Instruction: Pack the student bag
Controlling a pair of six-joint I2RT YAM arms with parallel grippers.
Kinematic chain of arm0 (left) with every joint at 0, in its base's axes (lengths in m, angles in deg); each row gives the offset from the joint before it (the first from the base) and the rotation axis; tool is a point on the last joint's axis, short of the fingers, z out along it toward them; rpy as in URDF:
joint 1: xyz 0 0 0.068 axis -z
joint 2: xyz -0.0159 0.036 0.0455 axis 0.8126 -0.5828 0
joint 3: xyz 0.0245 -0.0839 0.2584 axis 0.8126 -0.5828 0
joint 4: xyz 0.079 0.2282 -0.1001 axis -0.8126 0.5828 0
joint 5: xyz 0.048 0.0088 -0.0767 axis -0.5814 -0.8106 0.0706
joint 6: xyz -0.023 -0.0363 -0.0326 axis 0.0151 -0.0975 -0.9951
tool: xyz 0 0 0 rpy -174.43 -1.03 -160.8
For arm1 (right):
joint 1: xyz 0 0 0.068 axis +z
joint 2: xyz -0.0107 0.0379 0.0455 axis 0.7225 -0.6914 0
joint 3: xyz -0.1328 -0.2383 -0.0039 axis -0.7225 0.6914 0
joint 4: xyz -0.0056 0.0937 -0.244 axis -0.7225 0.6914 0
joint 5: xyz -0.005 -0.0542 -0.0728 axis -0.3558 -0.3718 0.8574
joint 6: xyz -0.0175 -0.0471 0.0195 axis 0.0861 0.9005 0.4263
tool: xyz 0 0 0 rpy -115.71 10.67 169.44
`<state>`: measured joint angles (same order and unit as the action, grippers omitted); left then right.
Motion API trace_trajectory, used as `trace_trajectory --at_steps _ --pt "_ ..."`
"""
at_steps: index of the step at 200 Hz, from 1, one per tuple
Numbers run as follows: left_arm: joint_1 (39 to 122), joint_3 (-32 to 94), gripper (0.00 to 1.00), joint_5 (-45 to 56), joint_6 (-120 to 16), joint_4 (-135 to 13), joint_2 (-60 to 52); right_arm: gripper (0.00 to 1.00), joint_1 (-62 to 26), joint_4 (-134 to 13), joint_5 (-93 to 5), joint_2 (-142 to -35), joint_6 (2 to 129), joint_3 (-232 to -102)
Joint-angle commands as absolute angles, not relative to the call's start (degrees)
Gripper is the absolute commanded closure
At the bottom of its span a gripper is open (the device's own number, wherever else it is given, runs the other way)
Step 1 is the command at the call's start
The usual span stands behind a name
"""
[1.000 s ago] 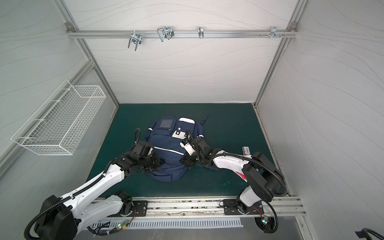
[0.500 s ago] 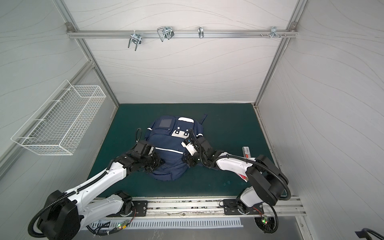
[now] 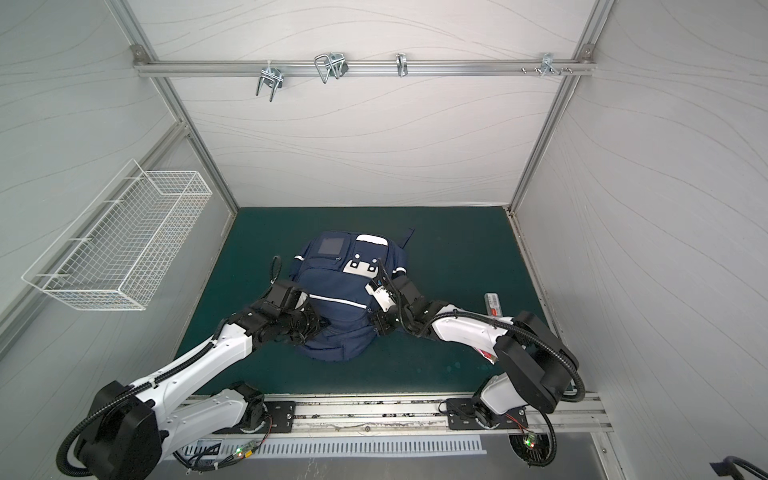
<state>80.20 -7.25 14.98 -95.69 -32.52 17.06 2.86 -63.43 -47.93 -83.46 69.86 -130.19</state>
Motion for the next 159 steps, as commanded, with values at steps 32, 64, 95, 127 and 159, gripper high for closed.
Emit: trace_trajectory --at_steps 32,64,95,127,159 --pt "78.43 -3.28 0.5 14.12 -94.39 -33.06 20.02 1.0 5.07 -55.62 -43.22 -79.17 67.65 -130.3" --pt "72.82 -4.25 0.1 7.89 -94.0 -27.32 28.96 1.0 6.31 -54.26 -42.77 -78.12 66.8 -131.63" --pt "65.07 -6.14 0.13 12.71 -93.23 -29.04 26.45 1.0 8.81 -52.74 -41.14 -78.35 65.29 -133.25" --pt "58.66 -9.11 0.25 19.88 -96.21 -38.89 22.05 1.0 11.13 -50.21 -38.12 -79.9 62.47 -135.29" --pt "57.26 -5.81 0.36 20.33 -93.94 -39.0 18.12 1.0 11.83 -48.21 -36.54 -81.27 61.51 -136.77"
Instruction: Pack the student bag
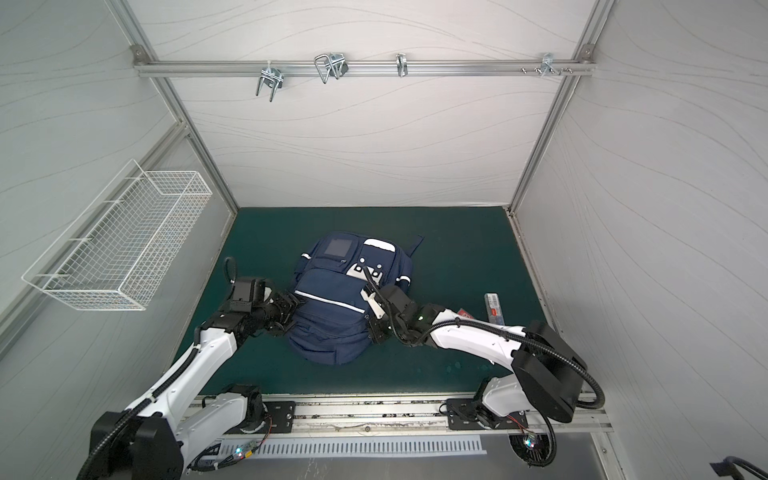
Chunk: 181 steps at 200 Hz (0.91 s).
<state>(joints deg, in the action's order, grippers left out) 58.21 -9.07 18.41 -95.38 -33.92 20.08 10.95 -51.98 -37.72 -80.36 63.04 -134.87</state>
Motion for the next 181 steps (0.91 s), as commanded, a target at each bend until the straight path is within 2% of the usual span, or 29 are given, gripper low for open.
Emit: trace_trajectory --at_steps 1,5,16,21,33,46,77,111,129,150,181 --pt "57.21 -5.78 0.36 20.31 -93.82 -38.98 18.07 1.0 11.83 -48.13 -36.54 -81.32 61.51 -136.83" --pt "57.17 -5.73 0.37 20.22 -93.7 -39.14 17.78 1.0 11.83 -47.95 -36.41 -81.45 61.43 -137.08" --pt "57.08 -6.28 0.49 20.3 -93.56 -41.12 17.01 1.0 11.92 -47.42 -36.38 -81.8 61.01 -137.56" --pt "57.08 -6.58 0.56 20.3 -93.73 -41.96 16.53 1.0 12.0 -47.07 -36.45 -81.99 60.67 -137.87" --pt "57.08 -7.7 0.82 21.25 -94.4 -44.56 15.18 1.0 12.93 -45.24 -36.15 -82.46 59.87 -139.24" --pt "57.16 -8.88 1.0 22.98 -95.59 -47.36 13.72 1.0 15.04 -43.34 -35.26 -82.77 58.79 -140.8" --pt "58.49 -12.98 1.0 22.66 -98.55 -51.17 16.33 1.0 21.08 -41.73 -35.63 -85.83 55.39 -145.28" --pt "62.22 -14.77 1.0 18.89 -100.39 -50.92 22.01 1.0 23.93 -42.81 -38.34 -95.56 54.02 -156.35" --pt "63.24 -15.49 1.0 17.97 -101.06 -50.17 24.06 1.0 23.97 -40.47 -35.4 -100.58 54.1 -163.75" --pt "63.3 -16.18 1.0 16.51 -100.27 -46.96 27.27 1.0 20.92 -36.73 -29.44 -101.53 52.45 -166.81" --pt "65.67 -20.38 1.0 15.02 -103.2 -47.35 32.42 1.0 10.76 -36.26 -31.05 -96.22 50.74 -159.77"
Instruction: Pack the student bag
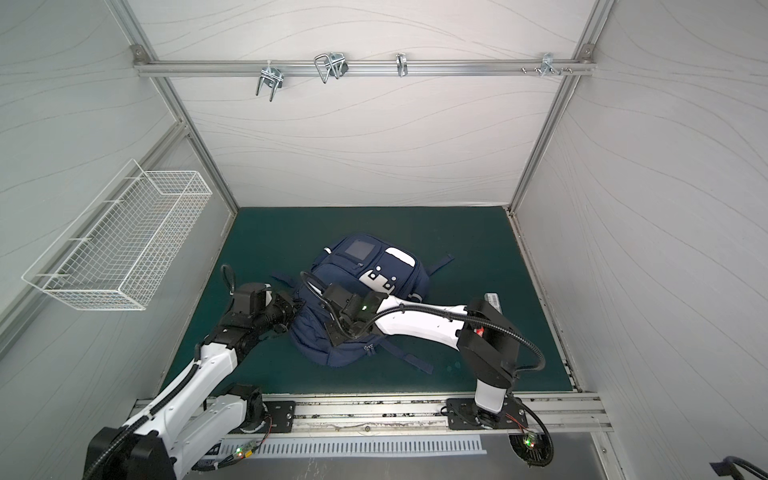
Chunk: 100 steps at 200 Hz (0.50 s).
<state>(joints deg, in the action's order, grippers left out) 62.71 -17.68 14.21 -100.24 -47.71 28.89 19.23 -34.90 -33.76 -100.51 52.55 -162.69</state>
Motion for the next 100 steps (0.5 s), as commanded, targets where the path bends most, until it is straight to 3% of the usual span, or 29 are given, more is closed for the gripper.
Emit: trace_trajectory --at_steps 1,45,69,89,100 --pt "65.99 -20.53 1.0 14.98 -103.37 -47.47 32.47 1.0 10.46 -36.23 -31.03 -96.04 50.77 -159.67" --pt "88.43 -19.63 1.0 2.17 -107.81 -53.83 30.06 1.0 -0.44 -33.17 -33.91 -87.37 55.94 -152.84" --pt "91.15 -14.36 1.0 1.88 -105.04 -52.28 25.93 1.0 -2.34 -31.57 -36.75 -83.77 59.63 -150.69" --pt "90.63 -11.15 0.63 -2.02 -102.45 -45.41 26.46 1.0 -2.05 -30.82 -40.0 -81.53 62.38 -148.87" --pt "88.43 -10.24 0.5 -2.65 -101.89 -41.74 27.73 1.0 -1.59 -30.85 -40.88 -80.95 62.86 -147.97"
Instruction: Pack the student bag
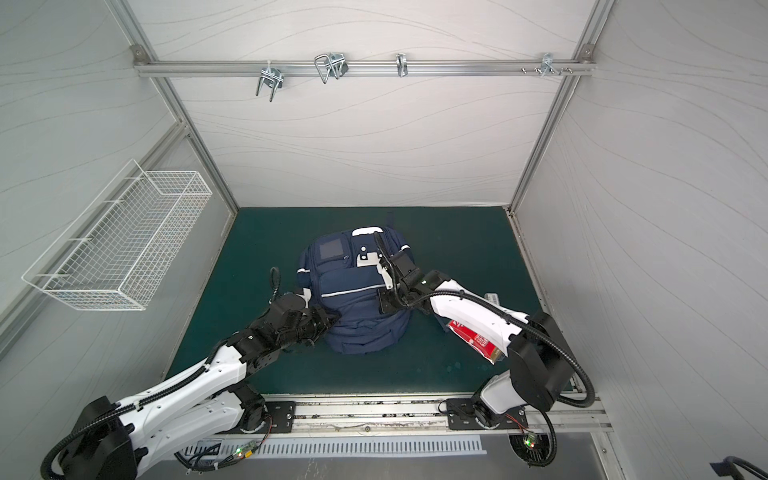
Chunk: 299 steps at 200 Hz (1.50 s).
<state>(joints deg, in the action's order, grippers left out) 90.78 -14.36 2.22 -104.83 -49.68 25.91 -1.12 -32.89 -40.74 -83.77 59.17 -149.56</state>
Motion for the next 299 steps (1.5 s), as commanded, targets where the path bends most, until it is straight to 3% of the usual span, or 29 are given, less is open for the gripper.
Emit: trace_trajectory --at_steps 1,35,61,102,154,180,203,230,299 --pt "88.09 -10.19 0.49 -2.56 -101.88 -41.5 27.84 1.0 -1.56 -30.84 -40.95 -80.94 62.89 -147.93" --pt "75.51 -10.58 0.3 4.61 -100.65 -38.71 30.08 1.0 0.3 -32.05 -40.5 -81.38 63.52 -146.87" --pt "69.33 -10.22 0.36 10.41 -99.71 -41.94 26.67 1.0 1.32 -32.42 -40.0 -82.3 63.8 -147.86" --pt "68.68 -7.51 0.46 15.16 -99.52 -52.97 17.87 1.0 2.0 -31.98 -39.65 -82.42 64.19 -148.75" --pt "69.02 -6.63 0.49 19.48 -99.36 -64.27 6.41 1.0 2.25 -32.77 -40.47 -82.79 64.32 -149.07" --pt "69.2 -6.99 0.57 22.02 -100.71 -70.79 3.01 1.0 2.9 -32.61 -40.29 -83.91 64.15 -149.72" --pt "70.1 -6.09 0.72 21.65 -100.33 -71.7 3.41 1.0 3.79 -32.37 -39.57 -84.9 64.5 -150.41" --pt "71.46 -4.93 1.0 20.92 -99.51 -69.73 3.95 1.0 5.48 -33.07 -40.07 -86.21 64.15 -152.02" --pt "74.01 -9.52 1.0 16.78 -102.75 -68.85 8.67 1.0 14.23 -39.03 -49.19 -94.84 67.17 -160.84"
